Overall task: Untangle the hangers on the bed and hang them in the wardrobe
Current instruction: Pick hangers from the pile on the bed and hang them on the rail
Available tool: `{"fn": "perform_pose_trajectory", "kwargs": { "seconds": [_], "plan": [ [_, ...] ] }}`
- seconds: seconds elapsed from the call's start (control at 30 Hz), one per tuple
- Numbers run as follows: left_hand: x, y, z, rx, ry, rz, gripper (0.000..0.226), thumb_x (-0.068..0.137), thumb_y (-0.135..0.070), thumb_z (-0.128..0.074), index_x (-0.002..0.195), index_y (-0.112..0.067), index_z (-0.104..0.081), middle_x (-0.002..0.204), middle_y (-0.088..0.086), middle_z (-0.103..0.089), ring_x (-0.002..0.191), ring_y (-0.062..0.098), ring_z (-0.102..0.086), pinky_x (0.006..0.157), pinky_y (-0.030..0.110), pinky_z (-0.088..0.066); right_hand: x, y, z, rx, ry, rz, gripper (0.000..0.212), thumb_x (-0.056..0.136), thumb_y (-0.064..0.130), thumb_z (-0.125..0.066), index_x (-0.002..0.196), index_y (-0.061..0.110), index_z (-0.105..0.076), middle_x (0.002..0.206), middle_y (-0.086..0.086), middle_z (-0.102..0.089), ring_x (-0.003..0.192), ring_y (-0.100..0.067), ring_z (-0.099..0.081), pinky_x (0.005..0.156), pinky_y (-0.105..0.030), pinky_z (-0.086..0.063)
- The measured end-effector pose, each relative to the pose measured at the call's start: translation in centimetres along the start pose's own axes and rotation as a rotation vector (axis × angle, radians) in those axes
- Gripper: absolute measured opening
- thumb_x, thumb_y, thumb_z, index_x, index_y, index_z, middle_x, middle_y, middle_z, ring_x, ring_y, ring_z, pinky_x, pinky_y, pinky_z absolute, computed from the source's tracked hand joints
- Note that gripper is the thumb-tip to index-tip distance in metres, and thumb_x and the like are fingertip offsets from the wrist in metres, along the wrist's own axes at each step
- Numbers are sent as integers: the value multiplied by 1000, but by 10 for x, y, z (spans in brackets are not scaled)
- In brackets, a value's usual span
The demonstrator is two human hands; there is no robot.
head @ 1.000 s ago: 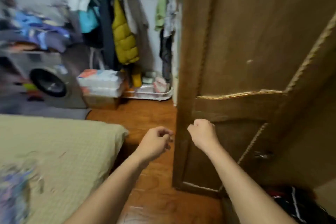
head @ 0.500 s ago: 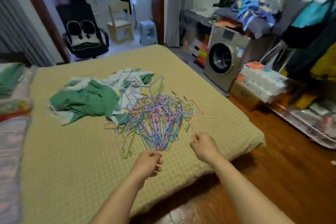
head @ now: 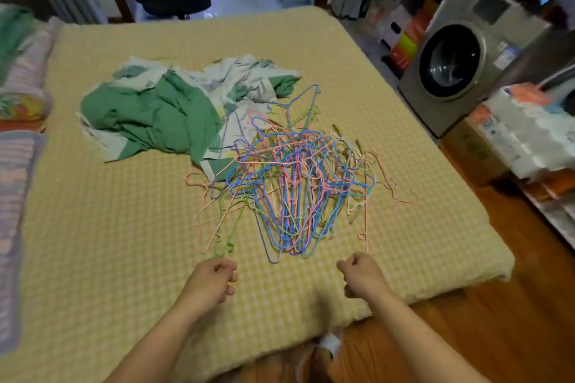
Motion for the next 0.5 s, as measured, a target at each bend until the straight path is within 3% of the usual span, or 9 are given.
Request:
{"fn": "perform_pose_trajectory", "kwargs": {
  "seconds": [0.17, 0.27, 0.43, 0.5],
  "plan": [
    [66, 6, -10, 43, -159, 76, 21, 102, -8, -46, 98, -5, -67, 88, 13, -67, 61, 18, -57, 50, 19, -44, 135, 49, -32, 156, 204, -48, 16, 96, 14, -52, 81, 8, -55, 74, -14, -60, 48, -23, -51, 55, -36, -50],
    [117, 3, -24, 34, -241, 57, 21, 101, -8, -48, 96, -7, -68, 88, 13, -69, 62, 19, -59, 53, 22, -44, 227, 99, -51, 330, 198, -65, 11, 99, 12, -47, 92, 5, -52, 70, -15, -55, 50, -25, -57, 50, -31, -49],
    [188, 6, -61, -88, -241, 80, 18, 100, -6, -49, 95, -4, -65, 81, 12, -65, 56, 17, -56, 47, 20, -42, 326, 135, -79, 757, 317, -258, 25, 107, 29, -40, 128, 18, -45, 89, -16, -57, 85, -28, -69, 58, -39, -59],
    [200, 6, -68, -98, -228, 93, 18, 100, -4, -47, 94, -3, -64, 77, 11, -63, 55, 17, -55, 48, 21, -40, 340, 139, -83, 827, 286, -260, 25, 107, 25, -39, 130, 17, -47, 85, -18, -65, 71, -25, -74, 47, -36, -57]
  ]
}}
Point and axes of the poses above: each hand's wrist, its own x-axis towards the middle knuckle, its own z-axis out of the back of the hand, y = z × x, the point moved 1 cm from there along x, towards the middle knuckle
